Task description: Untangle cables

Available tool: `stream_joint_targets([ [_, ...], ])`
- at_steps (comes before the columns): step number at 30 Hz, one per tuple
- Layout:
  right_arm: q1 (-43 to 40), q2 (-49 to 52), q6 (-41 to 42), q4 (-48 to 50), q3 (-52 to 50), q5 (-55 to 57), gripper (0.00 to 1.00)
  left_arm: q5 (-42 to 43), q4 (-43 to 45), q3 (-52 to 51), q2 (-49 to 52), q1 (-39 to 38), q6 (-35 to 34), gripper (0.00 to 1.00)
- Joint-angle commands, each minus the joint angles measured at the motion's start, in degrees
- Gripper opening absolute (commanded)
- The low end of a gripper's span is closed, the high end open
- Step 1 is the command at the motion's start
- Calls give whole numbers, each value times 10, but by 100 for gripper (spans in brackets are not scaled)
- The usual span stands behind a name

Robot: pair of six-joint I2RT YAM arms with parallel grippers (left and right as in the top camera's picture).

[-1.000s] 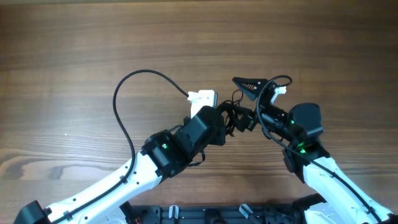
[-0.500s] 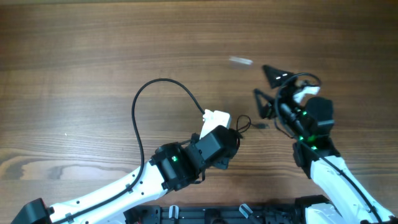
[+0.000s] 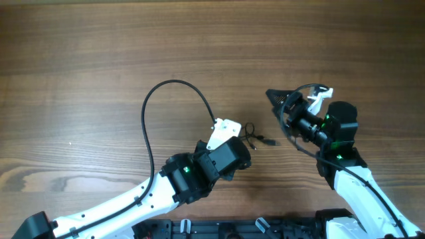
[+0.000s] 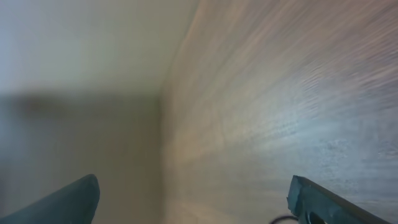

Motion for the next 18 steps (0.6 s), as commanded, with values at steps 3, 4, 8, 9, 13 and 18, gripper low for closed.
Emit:
stream_joint_targets([
  [3, -1, 4, -81, -109, 5, -78, 100, -68, -2, 0, -3, 8, 54, 4],
  [4, -1, 4, -80, -138, 5, -83, 100, -82, -2, 0, -3, 10, 54, 4],
  [8, -1, 4, -30, -228, 5, -98, 100, -117, -1, 0, -3, 24, 84, 4],
  [9, -1, 4, 17, -230, 5, -111, 100, -117, -1, 0, -3, 24, 103, 4],
  [13, 4, 4, 117, -181, 5, -134, 100, -101, 5, 0, -3, 24, 170, 4],
  [18, 56, 4, 168, -139, 5, -103, 100, -22, 52, 0, -3, 24, 214, 4],
])
